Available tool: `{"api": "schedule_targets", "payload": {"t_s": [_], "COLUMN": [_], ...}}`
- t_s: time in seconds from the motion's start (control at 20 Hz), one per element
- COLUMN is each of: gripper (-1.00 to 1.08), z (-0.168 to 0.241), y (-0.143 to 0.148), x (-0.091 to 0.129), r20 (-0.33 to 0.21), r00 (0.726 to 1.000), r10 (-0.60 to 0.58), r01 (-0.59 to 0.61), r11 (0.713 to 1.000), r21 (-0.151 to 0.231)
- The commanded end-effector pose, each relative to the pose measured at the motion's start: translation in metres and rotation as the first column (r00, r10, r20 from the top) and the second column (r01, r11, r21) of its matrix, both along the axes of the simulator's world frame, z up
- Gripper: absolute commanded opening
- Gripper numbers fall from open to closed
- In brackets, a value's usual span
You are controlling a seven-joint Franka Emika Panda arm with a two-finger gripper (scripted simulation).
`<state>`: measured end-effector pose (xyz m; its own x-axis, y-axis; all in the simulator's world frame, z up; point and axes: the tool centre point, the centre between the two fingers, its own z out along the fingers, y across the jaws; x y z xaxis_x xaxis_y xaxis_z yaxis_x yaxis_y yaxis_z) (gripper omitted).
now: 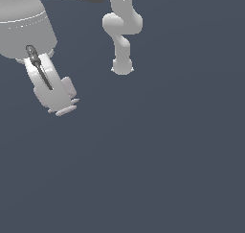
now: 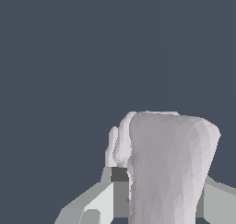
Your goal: Pick up the object and move it to a goal position.
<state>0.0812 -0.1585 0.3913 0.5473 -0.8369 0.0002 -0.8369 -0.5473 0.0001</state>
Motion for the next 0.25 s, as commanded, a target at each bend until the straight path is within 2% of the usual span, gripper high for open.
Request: {"api": "schedule_targets", "payload": {"t_s": [0.0, 0.2], "gripper": [-1.0, -1.0], "z": [0.0025, 0.0036], "y": [-0.001, -0.0015], "x": [0.0012, 0.0018], "r20": [0.0, 0.0], "r00": [1.0, 1.0], "r10": [0.0, 0.0], "r01": [0.0, 0.0], "r11": [1.0, 1.0], "r21": [0.0, 0.0]}}
